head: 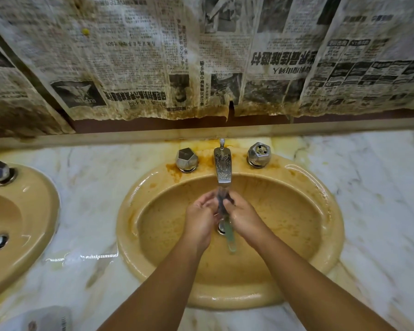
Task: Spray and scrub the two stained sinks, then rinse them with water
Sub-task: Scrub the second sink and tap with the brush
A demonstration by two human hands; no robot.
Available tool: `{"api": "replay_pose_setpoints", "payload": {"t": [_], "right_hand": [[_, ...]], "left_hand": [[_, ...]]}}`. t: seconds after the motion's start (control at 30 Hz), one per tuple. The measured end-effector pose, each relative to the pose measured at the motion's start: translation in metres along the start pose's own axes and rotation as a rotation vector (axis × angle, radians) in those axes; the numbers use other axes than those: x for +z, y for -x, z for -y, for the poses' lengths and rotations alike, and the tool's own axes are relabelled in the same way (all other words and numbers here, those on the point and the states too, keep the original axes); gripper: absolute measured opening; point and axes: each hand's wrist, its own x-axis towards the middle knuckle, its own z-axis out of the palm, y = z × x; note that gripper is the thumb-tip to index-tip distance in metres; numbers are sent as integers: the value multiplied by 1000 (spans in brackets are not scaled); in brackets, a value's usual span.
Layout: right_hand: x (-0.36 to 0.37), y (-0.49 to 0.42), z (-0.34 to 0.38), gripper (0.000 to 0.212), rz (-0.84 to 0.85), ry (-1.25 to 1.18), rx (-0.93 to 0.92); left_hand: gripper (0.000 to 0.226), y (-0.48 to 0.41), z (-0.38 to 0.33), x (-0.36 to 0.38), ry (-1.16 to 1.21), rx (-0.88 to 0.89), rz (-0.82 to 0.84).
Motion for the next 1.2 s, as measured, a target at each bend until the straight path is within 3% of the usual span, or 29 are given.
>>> {"api": "replay_pose_setpoints", "payload": {"t": [0.07,0.13,0.3,0.43,0.5,0.63,0.8,0.97,1.1,1.2], "right_hand": [[-3,9,-11,46,-79,95,-94],[-2,9,-16,47,-207,113,-154],[1,-7,-7,7,-399,150,-228],[11,-15,0,28,-549,189,-225],[14,-15,1,30,-523,240,-227],[12,3,-2,14,-253,174,-243],[-7,6,-14,50,7,182,-216],[-17,-11,-5,34,-68,303,-203],[-11,-21,7,17,-170,252,-221],[-3,-23,15,11,-240,196,-189]], "left_hand": [[24,-1,0,5,-12,12,-34],[23,-2,3,10,-33,24,-42],[25,0,2,7,-54,49,19],[38,4,1,-1,-86,40,160],[38,6,1,-5,-131,52,134],[24,-5,0,-8,-184,129,-34],[14,-13,9,-1,-255,210,-66],[17,-10,11,-4,-189,206,23],[34,-7,0,-14,-198,162,122],[42,-6,0,-18,-176,153,102]]}}
